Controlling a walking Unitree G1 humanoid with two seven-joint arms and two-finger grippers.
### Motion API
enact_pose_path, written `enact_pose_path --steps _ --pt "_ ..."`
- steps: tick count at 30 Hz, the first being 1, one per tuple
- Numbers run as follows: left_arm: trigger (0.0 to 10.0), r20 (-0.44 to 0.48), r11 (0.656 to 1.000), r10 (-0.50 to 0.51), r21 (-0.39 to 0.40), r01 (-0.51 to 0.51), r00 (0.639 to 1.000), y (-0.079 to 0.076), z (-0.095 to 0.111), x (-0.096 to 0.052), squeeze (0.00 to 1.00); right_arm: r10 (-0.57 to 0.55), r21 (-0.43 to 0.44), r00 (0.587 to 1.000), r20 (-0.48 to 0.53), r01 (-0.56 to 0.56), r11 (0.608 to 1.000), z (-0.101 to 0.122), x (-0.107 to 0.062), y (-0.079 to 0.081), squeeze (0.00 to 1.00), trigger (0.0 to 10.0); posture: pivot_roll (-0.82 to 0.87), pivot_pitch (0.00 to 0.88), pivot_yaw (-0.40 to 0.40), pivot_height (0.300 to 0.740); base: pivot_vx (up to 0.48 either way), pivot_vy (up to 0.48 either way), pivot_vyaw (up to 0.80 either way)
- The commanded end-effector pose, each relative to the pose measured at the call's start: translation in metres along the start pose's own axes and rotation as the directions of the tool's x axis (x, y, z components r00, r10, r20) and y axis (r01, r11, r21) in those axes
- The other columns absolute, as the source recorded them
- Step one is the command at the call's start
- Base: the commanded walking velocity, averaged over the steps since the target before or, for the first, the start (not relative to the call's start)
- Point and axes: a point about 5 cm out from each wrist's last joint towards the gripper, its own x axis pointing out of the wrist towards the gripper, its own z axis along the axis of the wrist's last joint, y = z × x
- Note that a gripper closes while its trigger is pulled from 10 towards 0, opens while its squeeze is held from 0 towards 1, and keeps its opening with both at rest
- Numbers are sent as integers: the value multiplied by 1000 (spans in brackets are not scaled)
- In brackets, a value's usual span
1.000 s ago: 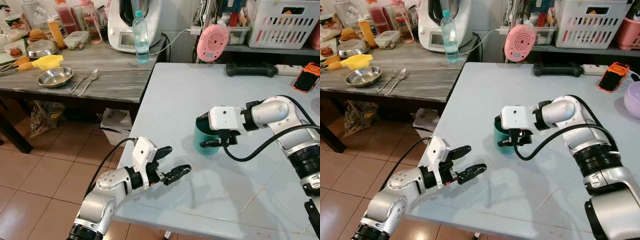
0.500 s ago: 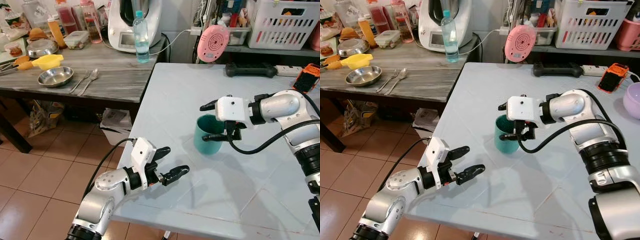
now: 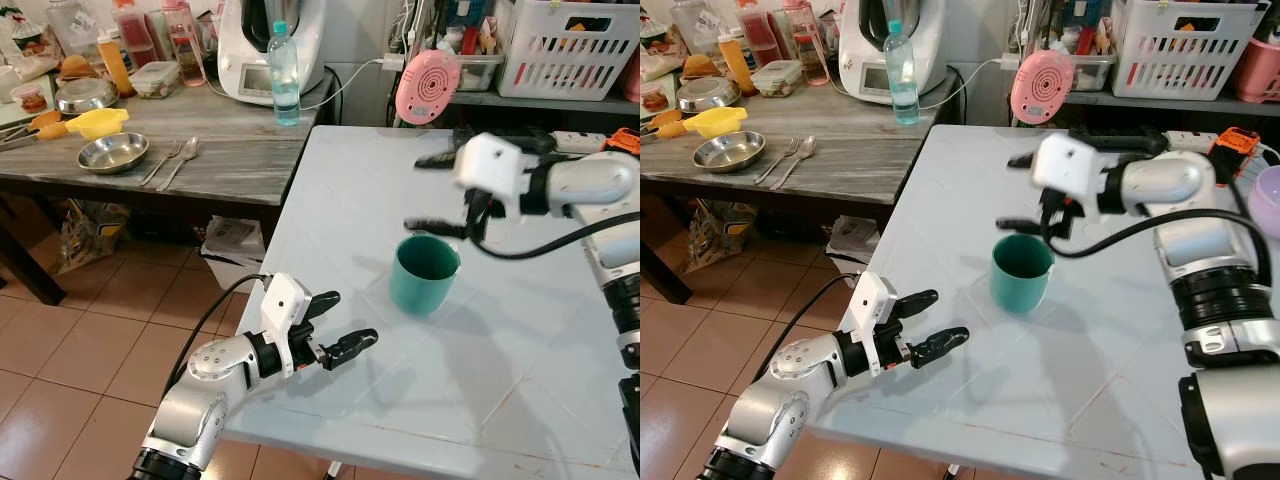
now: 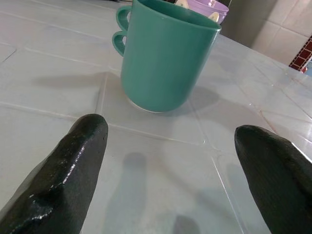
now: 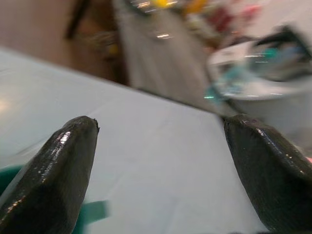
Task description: Setting the table
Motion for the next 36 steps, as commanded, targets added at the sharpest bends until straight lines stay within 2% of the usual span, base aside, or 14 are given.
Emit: enact_pose_path --steps 1,5,6,7,10,11,14,18,24,26,28,31,33,36 --pt "10000 3 1000 22 16 -22 1000 2 3 -5 0 -174 39 985 18 173 984 -5 -10 -9 1000 10000 -84 0 24 740 0 0 0" --pt "10000 1 999 29 16 -29 1000 3 2 -7 0 -344 206 939 -9 339 918 -29 -18 -4 1000 10000 -83 0 29 740 0 0 0" --pt "10000 1 999 29 17 -29 1000 3 2 -7 0 -380 250 925 -26 374 893 -38 -20 3 1000 10000 -82 0 31 740 0 0 0" --pt "10000 3 999 34 17 -34 999 3 2 -8 0 -443 304 894 -71 442 844 -54 -21 16 1000 10000 -80 0 32 740 0 0 0" --pt "10000 7 999 42 16 -42 999 3 1 -9 0 -513 339 848 -133 525 780 -70 -23 33 1000 10000 -77 0 27 740 0 0 0" --pt "10000 14 999 48 17 -49 999 4 3 -8 0 -562 344 805 -189 591 730 -80 -26 46 1000 10000 -78 0 29 740 0 0 0" --pt "10000 29 998 60 20 -60 998 5 7 -8 0 -616 327 752 -235 658 679 -83 -32 59 1000 10000 -80 0 31 740 0 0 0" --pt "10000 38 997 78 15 -78 996 7 9 -9 0 -657 294 708 -259 706 644 -81 -38 68 1000 10000 -92 0 41 740 0 0 0" --pt "10000 39 997 74 17 -74 997 3 10 -8 0 -666 295 676 -316 737 608 -83 -42 85 1000 10000 -96 0 47 740 0 0 0" --pt "10000 42 997 80 17 -81 996 4 11 -9 0 -656 304 682 -324 731 610 -82 -40 92 1000 10000 -96 1 52 740 0 0 0" --pt "10000 51 994 104 21 -105 993 6 14 -10 0 -633 336 696 -340 718 609 -82 -35 107 1000 10000 -94 6 51 740 0 0 0" --pt "10000 58 991 128 30 -130 990 9 17 -12 0 -622 371 699 -355 715 592 -81 -32 118 1000 10000 -91 15 56 740 0 0 0" --pt "10000 68 986 161 36 -164 985 12 20 -14 0 -602 414 707 -371 706 574 -78 -23 134 961 10000 -85 24 59 740 0 0 0" --pt "10000 78 980 190 40 -194 979 15 22 -15 0 -587 442 720 -371 693 570 -74 -17 144 957 10000 -80 31 63 740 0 0 0"
